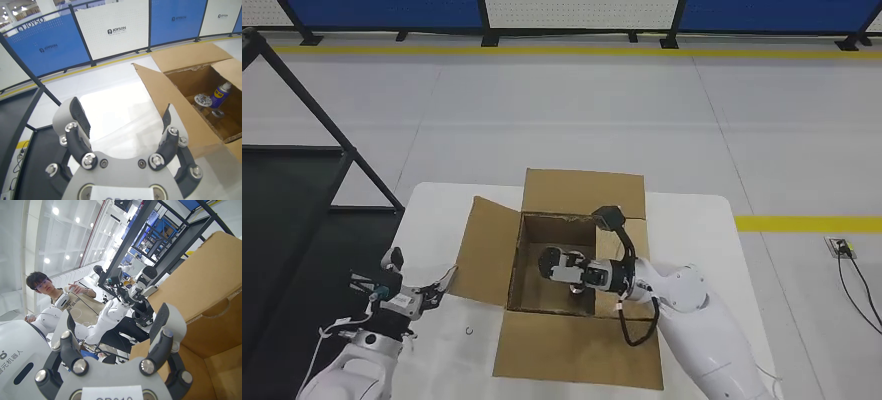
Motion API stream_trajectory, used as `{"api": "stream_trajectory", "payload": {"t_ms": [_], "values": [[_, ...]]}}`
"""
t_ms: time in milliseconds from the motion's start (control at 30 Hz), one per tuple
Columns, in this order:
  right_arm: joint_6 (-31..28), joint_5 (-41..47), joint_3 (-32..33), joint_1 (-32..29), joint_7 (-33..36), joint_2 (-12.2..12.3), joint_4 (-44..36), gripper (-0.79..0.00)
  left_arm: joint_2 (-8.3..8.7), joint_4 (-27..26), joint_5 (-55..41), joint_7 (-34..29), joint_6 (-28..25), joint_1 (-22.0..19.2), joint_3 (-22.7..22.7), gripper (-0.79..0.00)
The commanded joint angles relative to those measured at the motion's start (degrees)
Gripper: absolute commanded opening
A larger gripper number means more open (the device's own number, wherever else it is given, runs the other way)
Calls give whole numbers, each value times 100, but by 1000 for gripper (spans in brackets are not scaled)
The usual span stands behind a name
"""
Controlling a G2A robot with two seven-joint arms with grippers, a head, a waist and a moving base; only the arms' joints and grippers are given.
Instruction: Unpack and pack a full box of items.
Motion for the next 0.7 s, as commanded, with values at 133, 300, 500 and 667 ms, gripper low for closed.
{"api": "stream_trajectory", "payload": {"t_ms": [133,300,500,667], "values": [[270,-239,232,-274,-79,117,-370,0,3,-849,142,-15,111,200,-150,0],[496,-459,579,-574,-192,242,-798,0,11,-1542,81,-301,-92,256,-122,0],[576,-491,1175,-1128,-267,412,-1387,0,20,-1623,-38,-1239,-448,-216,506,0],[484,-269,1605,-1621,-329,523,-1655,0,-1,-1166,-697,-2342,-863,-1088,1311,0]]}}
